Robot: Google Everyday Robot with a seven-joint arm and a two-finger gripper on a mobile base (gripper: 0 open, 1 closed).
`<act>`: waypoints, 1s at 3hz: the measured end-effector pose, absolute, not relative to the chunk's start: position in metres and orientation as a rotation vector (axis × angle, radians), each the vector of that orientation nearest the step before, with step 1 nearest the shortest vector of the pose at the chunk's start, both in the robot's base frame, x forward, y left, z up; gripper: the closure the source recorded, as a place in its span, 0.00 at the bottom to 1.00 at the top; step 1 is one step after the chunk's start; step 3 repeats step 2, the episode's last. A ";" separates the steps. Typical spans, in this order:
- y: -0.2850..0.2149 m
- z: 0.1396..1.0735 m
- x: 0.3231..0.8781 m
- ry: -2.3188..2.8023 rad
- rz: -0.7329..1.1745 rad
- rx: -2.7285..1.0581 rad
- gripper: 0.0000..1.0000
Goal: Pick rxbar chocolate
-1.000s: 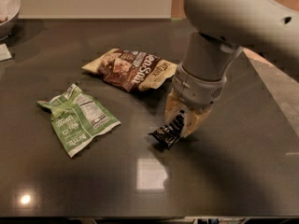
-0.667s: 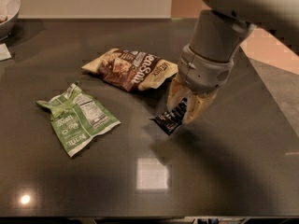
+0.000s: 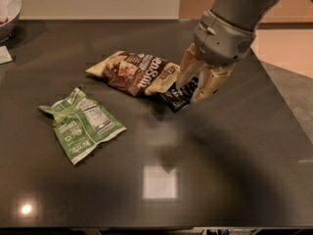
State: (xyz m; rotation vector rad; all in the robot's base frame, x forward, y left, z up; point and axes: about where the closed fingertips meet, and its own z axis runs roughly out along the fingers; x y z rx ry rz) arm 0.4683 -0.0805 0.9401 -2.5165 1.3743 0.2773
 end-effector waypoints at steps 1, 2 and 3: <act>-0.078 0.961 0.466 1.350 0.283 -2.479 1.00; -0.073 0.962 0.474 1.342 0.251 -2.451 1.00; -0.073 0.962 0.474 1.342 0.251 -2.451 1.00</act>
Offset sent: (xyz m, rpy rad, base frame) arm -0.0021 0.0018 0.0167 0.0338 -0.0117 -0.0008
